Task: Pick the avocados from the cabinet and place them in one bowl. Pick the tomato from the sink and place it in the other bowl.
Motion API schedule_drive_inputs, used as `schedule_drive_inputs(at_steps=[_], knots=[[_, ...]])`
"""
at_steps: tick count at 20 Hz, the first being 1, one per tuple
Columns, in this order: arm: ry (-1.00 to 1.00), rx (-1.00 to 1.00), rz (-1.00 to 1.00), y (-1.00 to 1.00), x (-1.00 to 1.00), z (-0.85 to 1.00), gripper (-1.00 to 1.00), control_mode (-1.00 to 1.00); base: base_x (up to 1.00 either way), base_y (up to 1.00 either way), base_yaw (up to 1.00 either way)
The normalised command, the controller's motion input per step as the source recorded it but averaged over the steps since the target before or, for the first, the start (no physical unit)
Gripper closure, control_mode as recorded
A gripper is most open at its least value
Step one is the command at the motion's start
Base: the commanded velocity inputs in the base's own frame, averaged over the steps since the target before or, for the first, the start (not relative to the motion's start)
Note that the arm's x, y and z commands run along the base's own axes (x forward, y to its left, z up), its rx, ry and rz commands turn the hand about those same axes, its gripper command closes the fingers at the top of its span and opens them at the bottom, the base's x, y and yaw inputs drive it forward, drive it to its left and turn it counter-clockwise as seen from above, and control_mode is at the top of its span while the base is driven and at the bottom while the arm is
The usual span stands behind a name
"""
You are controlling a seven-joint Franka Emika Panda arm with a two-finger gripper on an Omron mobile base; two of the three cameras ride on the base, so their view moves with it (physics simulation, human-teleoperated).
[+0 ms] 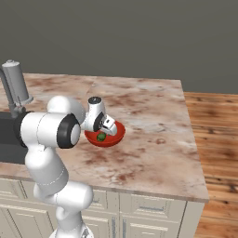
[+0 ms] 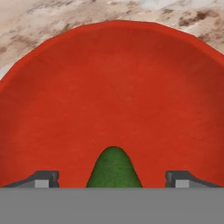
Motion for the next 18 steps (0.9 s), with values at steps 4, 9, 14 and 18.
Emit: schedule_drive_inputs(at_steps=[4,9,14,18], knots=[[0.0,0.0,0.0,-0.04,-0.02,0.15,-1.0,-1.0,0.0,0.0,0.0],[-0.03,0.01,0.0,-0.23,-0.45,0.53,-1.0,-1.0,0.0,0.0,0.0],[-0.05,0.01,0.0,-0.11,-0.93,0.65,-1.0,-1.0,0.0,0.0,0.0],[0.0,0.0,0.08,-0.08,-1.0,0.81,-1.0,-1.0,0.0,0.0,0.0]])
